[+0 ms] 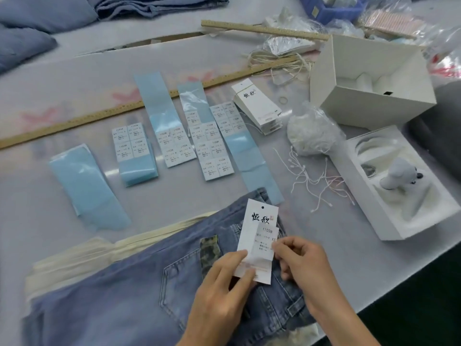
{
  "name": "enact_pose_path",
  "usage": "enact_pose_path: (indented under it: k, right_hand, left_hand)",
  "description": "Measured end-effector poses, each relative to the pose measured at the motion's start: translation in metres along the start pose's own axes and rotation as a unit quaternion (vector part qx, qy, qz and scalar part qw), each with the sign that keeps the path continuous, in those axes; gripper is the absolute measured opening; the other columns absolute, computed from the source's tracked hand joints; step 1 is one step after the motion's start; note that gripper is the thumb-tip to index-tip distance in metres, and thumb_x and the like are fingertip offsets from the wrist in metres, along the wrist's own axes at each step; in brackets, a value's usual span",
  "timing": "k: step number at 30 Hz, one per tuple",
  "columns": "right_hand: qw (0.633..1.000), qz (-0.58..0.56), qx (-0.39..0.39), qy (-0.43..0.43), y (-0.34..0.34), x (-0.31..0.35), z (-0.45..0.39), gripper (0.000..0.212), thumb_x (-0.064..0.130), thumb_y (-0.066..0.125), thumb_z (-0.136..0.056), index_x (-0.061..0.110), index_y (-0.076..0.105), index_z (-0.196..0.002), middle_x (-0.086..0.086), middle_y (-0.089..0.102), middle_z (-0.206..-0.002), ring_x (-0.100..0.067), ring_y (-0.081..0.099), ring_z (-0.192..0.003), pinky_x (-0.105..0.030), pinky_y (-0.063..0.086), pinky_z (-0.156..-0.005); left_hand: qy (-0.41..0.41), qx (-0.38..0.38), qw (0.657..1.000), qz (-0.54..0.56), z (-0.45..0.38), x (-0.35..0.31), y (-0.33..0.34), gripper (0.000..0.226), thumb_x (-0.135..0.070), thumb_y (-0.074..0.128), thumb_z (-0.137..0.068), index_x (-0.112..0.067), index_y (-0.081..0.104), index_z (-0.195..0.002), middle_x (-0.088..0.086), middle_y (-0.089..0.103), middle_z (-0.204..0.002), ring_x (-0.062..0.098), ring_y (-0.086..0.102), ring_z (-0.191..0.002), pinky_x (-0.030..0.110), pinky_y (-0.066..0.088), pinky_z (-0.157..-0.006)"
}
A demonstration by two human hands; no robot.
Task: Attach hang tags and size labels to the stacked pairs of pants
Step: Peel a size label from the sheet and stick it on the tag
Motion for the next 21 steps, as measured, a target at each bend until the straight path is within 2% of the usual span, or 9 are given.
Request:
enact_pose_path:
  k: [3, 5, 9, 11, 13, 15, 17, 19, 21]
  right_hand:
    - [0.999, 0.039, 0.001, 0.008, 0.002, -0.003, -0.003, 0.012, 0.009, 0.068, -0.094, 0.006, 0.073, -0.083, 0.003, 0.062, -0.051, -0.008, 0.045, -0.038, -0.021, 0.038, -0.038]
    - [0.998, 0.061, 0.001, 0.010, 0.003, -0.005, -0.003, 0.013, 0.011, 0.068, -0.095, 0.008, 0.073, -0.084, 0.004, 0.069, -0.058, -0.006, 0.049, -0.041, -0.021, 0.039, -0.040]
    - [0.998, 0.062, 0.000, 0.003, 0.007, -0.005, -0.003, 0.014, 0.008, 0.067, -0.093, 0.006, 0.072, -0.081, 0.004, 0.076, -0.073, 0.001, 0.058, -0.045, -0.012, 0.040, -0.041]
    - [0.996, 0.085, -0.005, -0.007, 0.007, -0.005, -0.004, 0.014, 0.010, 0.068, -0.092, 0.006, 0.071, -0.079, 0.004, 0.077, -0.077, 0.000, 0.064, -0.053, -0.013, 0.043, -0.044]
    - [0.993, 0.118, -0.012, -0.016, 0.007, -0.005, -0.004, 0.014, 0.013, 0.070, -0.090, 0.010, 0.070, -0.077, 0.006, 0.077, -0.078, -0.007, 0.071, -0.067, -0.022, 0.051, -0.050]
    - [0.986, 0.165, -0.021, -0.017, 0.007, -0.005, -0.005, 0.014, 0.019, 0.070, -0.087, 0.016, 0.068, -0.073, 0.010, 0.076, -0.078, -0.010, 0.073, -0.076, -0.038, 0.060, -0.064]
    - [0.974, 0.220, -0.032, -0.027, 0.008, -0.004, -0.005, 0.014, 0.024, 0.070, -0.083, 0.020, 0.065, -0.071, 0.014, 0.074, -0.077, -0.010, 0.072, -0.075, -0.045, 0.060, -0.069]
    - [0.960, 0.272, -0.048, -0.054, 0.009, -0.001, -0.005, 0.015, 0.027, 0.069, -0.082, 0.023, 0.063, -0.069, 0.019, 0.071, -0.075, -0.006, 0.069, -0.072, -0.043, 0.060, -0.066]
    - [0.946, 0.304, -0.063, -0.090, 0.011, 0.002, -0.004, 0.019, 0.029, 0.072, -0.084, 0.025, 0.060, -0.069, 0.019, 0.069, -0.071, 0.000, 0.066, -0.069, -0.029, 0.056, -0.058]
  left_hand:
    - [0.005, -0.017, 1.000, -0.023, 0.004, 0.002, -0.001, 0.019, -0.029, 0.074, -0.095, -0.014, 0.070, -0.106, 0.012, 0.065, -0.127, 0.031, 0.061, -0.113, 0.038, 0.050, -0.093]
    - [0.009, -0.006, 1.000, -0.026, 0.004, 0.004, 0.000, 0.025, -0.038, 0.069, -0.098, -0.017, 0.065, -0.111, 0.009, 0.067, -0.124, 0.027, 0.063, -0.109, 0.038, 0.048, -0.091]
    - [0.024, -0.001, 0.999, -0.037, 0.003, 0.006, -0.002, 0.031, -0.041, 0.068, -0.098, -0.017, 0.062, -0.118, 0.006, 0.070, -0.120, 0.024, 0.065, -0.107, 0.037, 0.048, -0.090]
    - [0.031, -0.004, 0.999, -0.043, 0.004, 0.005, -0.002, 0.030, -0.038, 0.067, -0.099, -0.016, 0.062, -0.119, 0.005, 0.070, -0.119, 0.023, 0.065, -0.107, 0.036, 0.048, -0.090]
    - [0.036, -0.008, 0.998, -0.043, 0.003, 0.004, -0.002, 0.029, -0.036, 0.066, -0.100, -0.015, 0.063, -0.119, 0.005, 0.070, -0.117, 0.023, 0.065, -0.107, 0.035, 0.048, -0.090]
    - [0.038, -0.012, 0.998, -0.046, 0.002, 0.003, -0.003, 0.027, -0.035, 0.066, -0.100, -0.014, 0.066, -0.116, 0.006, 0.071, -0.116, 0.023, 0.066, -0.105, 0.036, 0.048, -0.089]
    - [0.039, -0.017, 0.998, -0.056, -0.001, 0.001, -0.004, 0.024, -0.035, 0.066, -0.099, -0.012, 0.074, -0.105, 0.005, 0.073, -0.112, 0.021, 0.067, -0.100, 0.036, 0.049, -0.086]
    - [0.046, -0.009, 0.996, -0.070, -0.008, 0.000, -0.004, 0.025, -0.035, 0.066, -0.100, -0.014, 0.077, -0.094, 0.002, 0.074, -0.109, 0.019, 0.067, -0.093, 0.035, 0.048, -0.083]
    - [0.066, 0.018, 0.995, -0.076, -0.018, -0.002, -0.003, 0.026, -0.036, 0.064, -0.100, -0.017, 0.075, -0.087, -0.003, 0.073, -0.106, 0.019, 0.065, -0.087, 0.035, 0.049, -0.079]
Point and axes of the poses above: each hand's wrist, its own z-axis away from the middle knuckle, its own y-axis out of the palm, x = y × z, the point moved 8 cm from there along -z, towards the middle knuckle
